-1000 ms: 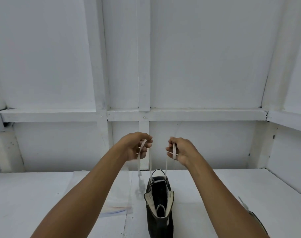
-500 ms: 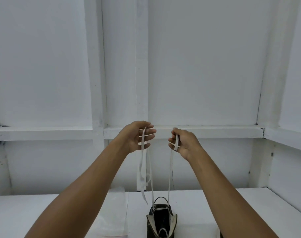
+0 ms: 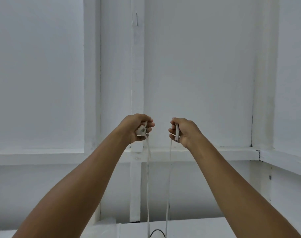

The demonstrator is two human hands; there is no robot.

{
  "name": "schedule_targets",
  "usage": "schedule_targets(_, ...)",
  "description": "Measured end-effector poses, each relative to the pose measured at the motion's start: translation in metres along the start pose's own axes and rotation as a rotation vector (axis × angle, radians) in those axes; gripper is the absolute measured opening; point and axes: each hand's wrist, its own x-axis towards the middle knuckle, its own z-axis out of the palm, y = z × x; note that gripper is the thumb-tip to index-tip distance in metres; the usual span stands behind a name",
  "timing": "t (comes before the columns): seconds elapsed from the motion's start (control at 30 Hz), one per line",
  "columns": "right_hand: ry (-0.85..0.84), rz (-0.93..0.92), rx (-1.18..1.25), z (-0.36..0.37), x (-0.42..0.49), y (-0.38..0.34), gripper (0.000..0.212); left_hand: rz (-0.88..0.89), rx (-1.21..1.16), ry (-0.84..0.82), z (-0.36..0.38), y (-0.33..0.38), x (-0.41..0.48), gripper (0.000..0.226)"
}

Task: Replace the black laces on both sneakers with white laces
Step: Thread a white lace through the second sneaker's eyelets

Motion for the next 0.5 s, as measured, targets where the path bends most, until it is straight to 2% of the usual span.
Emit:
schedule_targets(0.17,-0.001,-0.041,-0.082,0.007,0.007,-0.018,0.019,-0.049,0.3,-0.046,0.003,0.023,0.006,0.018)
schedule_targets(0.33,0.003,-0.01,-0.128,0.009,0.016,-0.023,0.019,0.041,0.695,0.049,0.005,0.037,0.015,0.017)
schedule_targets(0.43,0.013,-0.023,-0.08,0.011,0.02,-0.028,0.019,0.087,0.733,0.096,0.004,0.047,0.021,0.018)
schedule_targets(0.5,0.011,-0.048,-0.077,0.014,0.023,-0.036,0.018,0.096,0.629,0.129,0.004,0.054,0.025,0.014)
